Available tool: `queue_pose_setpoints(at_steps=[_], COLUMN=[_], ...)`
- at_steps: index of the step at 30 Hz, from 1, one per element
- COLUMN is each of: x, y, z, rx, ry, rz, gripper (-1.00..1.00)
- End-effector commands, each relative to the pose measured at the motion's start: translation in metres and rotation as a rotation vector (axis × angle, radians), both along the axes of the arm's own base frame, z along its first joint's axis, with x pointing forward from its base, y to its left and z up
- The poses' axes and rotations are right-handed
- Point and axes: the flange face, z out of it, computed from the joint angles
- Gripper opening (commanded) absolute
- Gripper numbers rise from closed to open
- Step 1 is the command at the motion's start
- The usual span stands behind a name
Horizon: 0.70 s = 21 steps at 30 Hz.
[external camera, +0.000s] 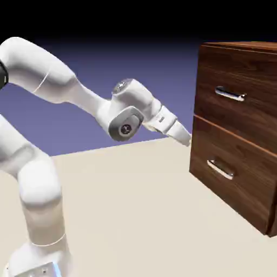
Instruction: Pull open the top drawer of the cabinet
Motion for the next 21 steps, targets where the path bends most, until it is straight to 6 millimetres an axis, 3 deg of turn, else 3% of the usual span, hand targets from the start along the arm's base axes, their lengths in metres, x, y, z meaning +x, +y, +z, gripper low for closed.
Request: queue_pose_setpoints(at_steps=[1, 11, 21], x=[0.006, 0.052, 0.073], y=[-0.005, -0.048, -0.087], z=[-0.007, -0.093, -0.175], rx=[0.048, 0.425, 0.634], ry=[0.024, 0.263, 0.385], rz=[-0.030, -0.377, -0.778], gripper=[0.00, 0.00, 0.00])
